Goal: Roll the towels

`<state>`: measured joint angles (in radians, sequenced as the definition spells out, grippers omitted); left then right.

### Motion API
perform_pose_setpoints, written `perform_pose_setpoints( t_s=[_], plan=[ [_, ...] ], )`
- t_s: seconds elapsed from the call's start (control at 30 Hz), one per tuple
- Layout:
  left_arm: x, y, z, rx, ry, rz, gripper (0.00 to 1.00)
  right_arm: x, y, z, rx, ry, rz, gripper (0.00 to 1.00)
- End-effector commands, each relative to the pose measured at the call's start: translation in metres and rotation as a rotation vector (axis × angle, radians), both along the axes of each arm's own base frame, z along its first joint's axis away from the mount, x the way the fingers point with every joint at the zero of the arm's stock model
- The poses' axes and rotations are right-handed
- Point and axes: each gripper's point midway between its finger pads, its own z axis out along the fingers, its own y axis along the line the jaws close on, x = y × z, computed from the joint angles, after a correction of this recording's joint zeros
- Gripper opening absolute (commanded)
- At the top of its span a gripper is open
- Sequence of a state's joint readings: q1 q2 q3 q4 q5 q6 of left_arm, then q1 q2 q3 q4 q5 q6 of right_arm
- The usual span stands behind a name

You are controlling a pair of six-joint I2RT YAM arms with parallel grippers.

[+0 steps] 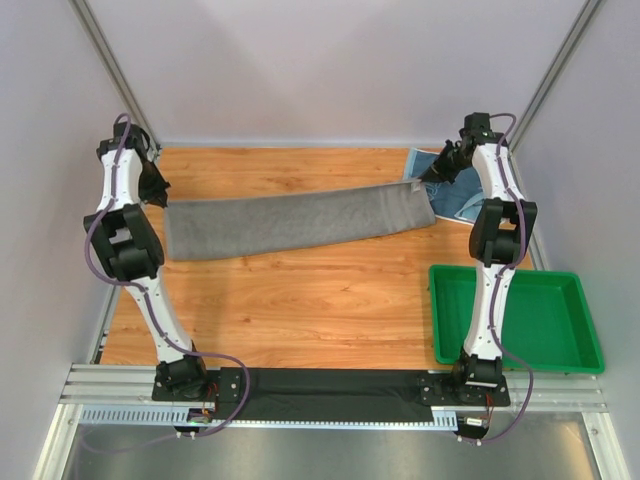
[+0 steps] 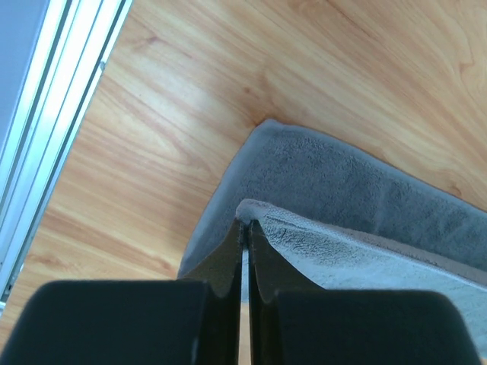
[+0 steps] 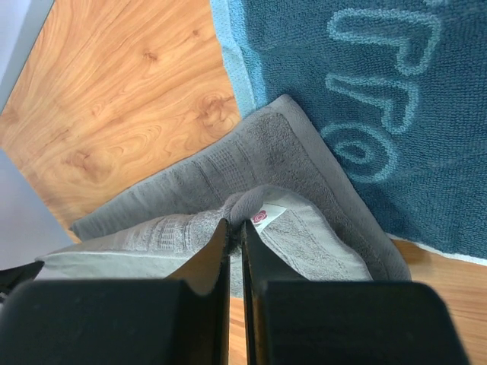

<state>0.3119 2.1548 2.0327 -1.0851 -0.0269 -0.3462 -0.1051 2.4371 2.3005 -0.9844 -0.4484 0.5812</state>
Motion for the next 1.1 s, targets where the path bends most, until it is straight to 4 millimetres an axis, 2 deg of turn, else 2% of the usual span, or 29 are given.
perform_pose_setpoints(
  t_s=[0.0, 0.23, 0.3, 0.33, 0.37, 0.4, 0.47, 0.6, 0.63, 0.7, 0.73, 0.77, 0.8, 0.83, 0.87, 0.9, 0.93, 0.97, 1.0, 1.03, 1.07],
  plan=[
    [0.009, 0.002, -0.008, 0.014, 0.014, -0.037, 0.0, 0.015, -0.004, 0.005, 0.014, -0.045, -0.017, 0.0],
    [0.017, 0.0, -0.043, 0.012, 0.063, -0.04, 0.03, 0.019, -0.003, -0.019, 0.024, -0.019, -0.023, 0.02],
    [0.02, 0.003, -0.046, 0.023, 0.063, -0.04, 0.07, 0.022, -0.004, -0.023, 0.027, -0.023, -0.027, 0.12],
    [0.021, 0.004, -0.05, 0.027, 0.074, -0.037, 0.1, 0.024, -0.004, -0.021, 0.029, -0.031, -0.028, 0.2],
    [0.023, 0.005, -0.047, 0.032, 0.068, -0.038, 0.13, 0.026, -0.004, -0.02, 0.028, -0.04, -0.028, 0.36],
    [0.023, 0.005, -0.046, 0.032, 0.068, -0.039, 0.22, 0.026, -0.004, -0.021, 0.027, -0.04, -0.029, 0.42],
    [0.023, 0.007, -0.04, 0.043, 0.059, -0.035, 0.31, 0.029, -0.007, -0.013, 0.015, -0.062, -0.031, 0.54],
    [0.02, 0.009, -0.016, 0.072, 0.02, -0.022, 0.47, 0.026, -0.015, 0.012, -0.008, -0.105, -0.036, 0.63],
    [0.018, 0.009, -0.002, 0.08, -0.005, -0.018, 0.5, 0.026, -0.016, 0.019, -0.019, -0.123, -0.034, 0.67],
    [0.011, 0.006, 0.007, 0.08, -0.009, -0.012, 0.52, 0.019, -0.02, 0.039, -0.052, -0.159, -0.031, 0.71],
    [0.007, 0.005, 0.02, 0.081, -0.03, -0.005, 0.53, 0.015, -0.02, 0.043, -0.06, -0.162, -0.029, 0.72],
    [-0.002, 0.002, 0.02, 0.069, -0.009, 0.0, 0.53, 0.007, -0.021, 0.057, -0.071, -0.179, -0.028, 0.72],
    [-0.008, -0.002, 0.021, 0.064, -0.008, 0.003, 0.53, 0.001, -0.02, 0.06, -0.076, -0.18, -0.022, 0.72],
    [-0.014, -0.007, 0.038, 0.059, -0.048, 0.008, 0.52, -0.005, -0.018, 0.065, -0.081, -0.185, -0.017, 0.72],
    [-0.026, -0.014, 0.024, 0.044, -0.021, 0.008, 0.52, -0.009, -0.015, 0.069, -0.087, -0.197, -0.011, 0.67],
    [-0.032, -0.019, 0.024, 0.039, -0.033, 0.004, 0.51, -0.024, -0.011, 0.072, -0.083, -0.187, -0.002, 0.63],
    [-0.037, -0.028, 0.036, 0.029, -0.074, -0.005, 0.5, -0.025, 0.0, 0.076, -0.076, -0.216, 0.019, 0.58],
    [-0.049, -0.036, 0.021, 0.011, -0.049, -0.009, 0.49, -0.033, 0.012, 0.075, -0.045, -0.219, 0.052, 0.43],
    [-0.052, -0.047, 0.026, -0.008, -0.075, -0.027, 0.49, -0.046, 0.025, 0.074, -0.024, -0.217, 0.082, 0.36],
    [-0.055, -0.053, 0.021, -0.022, -0.076, -0.022, 0.48, -0.049, 0.05, 0.075, 0.001, -0.248, 0.14, 0.22],
    [-0.066, -0.063, 0.007, -0.051, -0.042, -0.031, 0.46, -0.06, 0.069, 0.074, 0.049, -0.245, 0.194, 0.16]
  ],
)
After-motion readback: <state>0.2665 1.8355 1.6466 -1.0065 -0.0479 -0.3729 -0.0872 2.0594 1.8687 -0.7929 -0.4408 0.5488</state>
